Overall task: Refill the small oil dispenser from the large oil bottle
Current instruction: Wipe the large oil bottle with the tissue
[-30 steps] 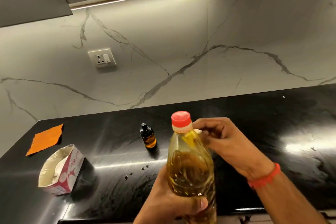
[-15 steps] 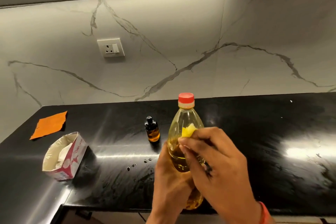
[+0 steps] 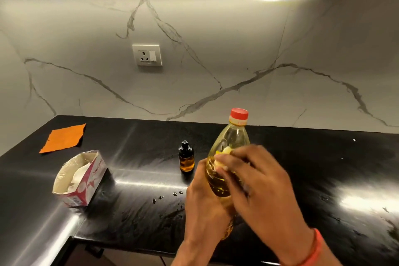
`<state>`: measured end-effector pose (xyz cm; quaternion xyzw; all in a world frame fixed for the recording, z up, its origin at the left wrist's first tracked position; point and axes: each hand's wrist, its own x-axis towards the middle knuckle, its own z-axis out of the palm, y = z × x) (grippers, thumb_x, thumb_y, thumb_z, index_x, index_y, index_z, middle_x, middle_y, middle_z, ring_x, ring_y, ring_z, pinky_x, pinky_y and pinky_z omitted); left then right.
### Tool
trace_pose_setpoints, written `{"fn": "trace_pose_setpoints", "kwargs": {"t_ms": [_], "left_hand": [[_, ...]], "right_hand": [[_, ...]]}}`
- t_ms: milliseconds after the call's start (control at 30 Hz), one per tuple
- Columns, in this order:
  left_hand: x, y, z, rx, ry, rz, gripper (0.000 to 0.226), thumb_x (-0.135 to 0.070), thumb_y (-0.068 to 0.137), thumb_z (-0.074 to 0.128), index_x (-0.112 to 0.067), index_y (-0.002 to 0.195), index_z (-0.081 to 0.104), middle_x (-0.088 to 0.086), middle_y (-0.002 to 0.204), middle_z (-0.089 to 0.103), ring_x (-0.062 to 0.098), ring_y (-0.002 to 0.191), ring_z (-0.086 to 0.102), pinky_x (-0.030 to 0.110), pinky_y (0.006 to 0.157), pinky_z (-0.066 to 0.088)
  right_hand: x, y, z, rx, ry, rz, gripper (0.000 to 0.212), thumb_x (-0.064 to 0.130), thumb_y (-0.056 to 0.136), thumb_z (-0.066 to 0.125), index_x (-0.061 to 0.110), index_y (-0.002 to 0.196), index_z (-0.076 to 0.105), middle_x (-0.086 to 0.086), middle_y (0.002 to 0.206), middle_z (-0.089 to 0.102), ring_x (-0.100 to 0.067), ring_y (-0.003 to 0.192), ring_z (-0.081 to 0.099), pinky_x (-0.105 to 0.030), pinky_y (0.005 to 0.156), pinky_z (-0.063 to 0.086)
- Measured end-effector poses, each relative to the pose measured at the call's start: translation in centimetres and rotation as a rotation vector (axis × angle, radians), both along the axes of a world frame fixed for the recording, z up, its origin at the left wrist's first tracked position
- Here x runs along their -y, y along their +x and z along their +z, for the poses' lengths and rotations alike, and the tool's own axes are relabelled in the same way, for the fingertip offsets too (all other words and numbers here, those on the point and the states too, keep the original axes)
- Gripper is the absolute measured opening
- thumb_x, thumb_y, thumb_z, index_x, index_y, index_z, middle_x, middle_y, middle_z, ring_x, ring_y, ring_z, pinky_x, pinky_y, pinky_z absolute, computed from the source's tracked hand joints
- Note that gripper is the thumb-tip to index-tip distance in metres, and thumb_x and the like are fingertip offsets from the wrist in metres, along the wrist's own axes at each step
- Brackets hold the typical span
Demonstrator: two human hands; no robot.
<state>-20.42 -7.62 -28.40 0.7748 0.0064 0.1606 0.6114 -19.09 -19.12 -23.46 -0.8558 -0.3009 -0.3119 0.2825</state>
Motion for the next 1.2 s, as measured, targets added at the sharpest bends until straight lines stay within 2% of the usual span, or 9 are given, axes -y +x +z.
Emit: {"fn": "trace_pose_setpoints", "kwargs": {"t_ms": [200, 367, 433, 500, 567, 800, 967, 1100, 1200], "left_hand": [[-0.3, 1.8, -0.3, 0.001, 0.071, 0.063, 0.065, -0.037, 0.060, 0.091, -0.048, 0.109, 0.050, -0.017, 0.097, 0.068, -0.003, 0.091, 0.067, 0.012, 0.071, 0.054], [-0.3, 2.6, 0.4, 0.037, -0.026, 0.044, 0.050, -0.054, 0.068, 0.073, -0.047, 0.112, 0.051, -0.015, 0.101, 0.071, 0.006, 0.087, 0.073, 0.032, 0.077, 0.063], [-0.4, 2.9, 0.5, 0.036, -0.009, 0.039, 0.057, -0.052, 0.064, 0.080, -0.042, 0.113, 0.052, -0.019, 0.102, 0.070, 0.002, 0.089, 0.071, 0.027, 0.079, 0.061], [-0.4, 3.2, 0.6, 0.026, 0.034, 0.060, 0.063, -0.043, 0.061, 0.089, -0.040, 0.113, 0.052, -0.018, 0.099, 0.069, -0.003, 0.090, 0.068, 0.017, 0.076, 0.057], [-0.3, 3.4, 1.0, 0.020, 0.048, 0.073, 0.064, -0.033, 0.063, 0.090, -0.040, 0.113, 0.051, -0.016, 0.098, 0.068, -0.005, 0.090, 0.066, 0.014, 0.073, 0.055], [-0.8, 3.6, 1.8, 0.059, -0.048, 0.040, 0.046, -0.022, 0.075, 0.081, -0.036, 0.110, 0.054, -0.012, 0.094, 0.071, 0.008, 0.082, 0.072, 0.029, 0.073, 0.061], [-0.9, 3.6, 2.6, 0.002, -0.079, 0.042, 0.062, -0.023, 0.068, 0.090, -0.033, 0.117, 0.054, -0.010, 0.097, 0.070, 0.000, 0.087, 0.070, 0.016, 0.072, 0.057], [-1.2, 4.1, 3.2, -0.029, -0.246, 0.003, 0.062, -0.012, 0.071, 0.089, -0.033, 0.120, 0.057, -0.005, 0.102, 0.074, 0.010, 0.091, 0.074, 0.029, 0.081, 0.061], [-1.9, 4.3, 3.9, -0.042, -0.311, -0.046, 0.061, -0.007, 0.073, 0.088, -0.028, 0.121, 0.058, -0.003, 0.101, 0.076, 0.013, 0.091, 0.075, 0.029, 0.081, 0.061]], "right_hand": [[1.1, 3.1, 3.1, 0.122, 0.072, -0.124, 0.028, 0.023, 0.084, 0.068, 0.007, 0.106, 0.077, -0.012, 0.106, 0.065, -0.023, 0.097, 0.063, -0.035, 0.081, 0.058], [-1.2, 1.6, 0.8, 0.118, -0.181, -0.024, 0.032, 0.022, 0.072, 0.070, 0.008, 0.100, 0.078, -0.010, 0.098, 0.070, -0.012, 0.095, 0.050, -0.034, 0.071, 0.063], [-0.4, 2.5, 1.5, 0.136, -0.202, -0.041, 0.033, 0.014, 0.072, 0.076, 0.008, 0.104, 0.077, -0.011, 0.100, 0.069, -0.018, 0.094, 0.058, -0.036, 0.071, 0.061], [0.9, 3.9, 2.8, 0.168, -0.103, -0.120, 0.032, 0.005, 0.077, 0.078, 0.008, 0.109, 0.075, -0.012, 0.105, 0.067, -0.023, 0.093, 0.062, -0.031, 0.077, 0.055], [1.6, 4.8, 4.0, 0.175, 0.025, -0.134, 0.028, 0.008, 0.083, 0.075, 0.006, 0.111, 0.075, -0.012, 0.107, 0.068, -0.023, 0.095, 0.065, -0.031, 0.082, 0.054], [-0.1, 2.5, 0.6, 0.049, -0.020, 0.055, 0.023, 0.018, 0.085, 0.070, 0.010, 0.106, 0.076, -0.006, 0.110, 0.068, -0.015, 0.102, 0.065, -0.030, 0.092, 0.057], [1.2, 4.7, 3.2, 0.091, 0.217, -0.074, 0.017, 0.015, 0.088, 0.076, 0.010, 0.105, 0.075, -0.006, 0.105, 0.071, -0.008, 0.093, 0.064, -0.007, 0.090, 0.047], [0.9, 4.0, 1.4, -0.015, 0.305, -0.025, 0.015, 0.012, 0.089, 0.076, 0.012, 0.105, 0.075, 0.000, 0.102, 0.072, -0.003, 0.096, 0.066, -0.010, 0.089, 0.050], [0.9, 3.3, -0.4, -0.219, 0.469, 0.012, 0.018, 0.014, 0.088, 0.076, 0.018, 0.106, 0.075, 0.009, 0.101, 0.073, -0.001, 0.099, 0.068, -0.015, 0.088, 0.055]]}}
